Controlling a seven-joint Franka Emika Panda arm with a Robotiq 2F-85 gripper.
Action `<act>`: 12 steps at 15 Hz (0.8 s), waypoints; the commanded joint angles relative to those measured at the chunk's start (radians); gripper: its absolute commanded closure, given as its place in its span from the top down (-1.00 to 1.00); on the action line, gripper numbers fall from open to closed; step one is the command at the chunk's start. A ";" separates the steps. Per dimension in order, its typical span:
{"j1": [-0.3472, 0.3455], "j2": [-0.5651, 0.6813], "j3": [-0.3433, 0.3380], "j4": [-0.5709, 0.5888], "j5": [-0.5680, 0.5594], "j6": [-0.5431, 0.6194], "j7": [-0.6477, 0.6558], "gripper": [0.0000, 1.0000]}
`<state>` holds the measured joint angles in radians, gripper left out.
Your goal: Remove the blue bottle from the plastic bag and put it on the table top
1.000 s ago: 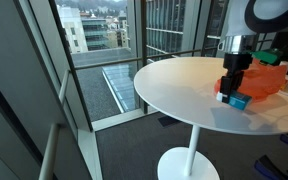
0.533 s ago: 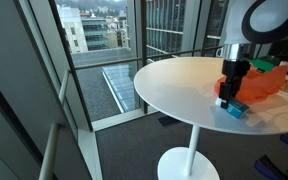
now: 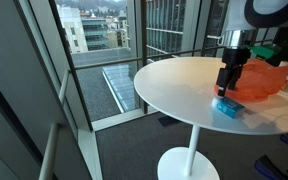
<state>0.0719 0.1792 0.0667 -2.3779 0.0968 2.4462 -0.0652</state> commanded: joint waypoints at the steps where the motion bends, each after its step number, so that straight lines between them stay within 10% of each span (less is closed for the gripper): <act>1: -0.014 -0.066 -0.004 0.031 0.007 -0.071 0.031 1.00; 12: -0.060 -0.142 -0.056 0.150 0.008 -0.185 0.109 1.00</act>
<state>0.0295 0.0695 0.0316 -2.2534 0.1269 2.3280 -0.0197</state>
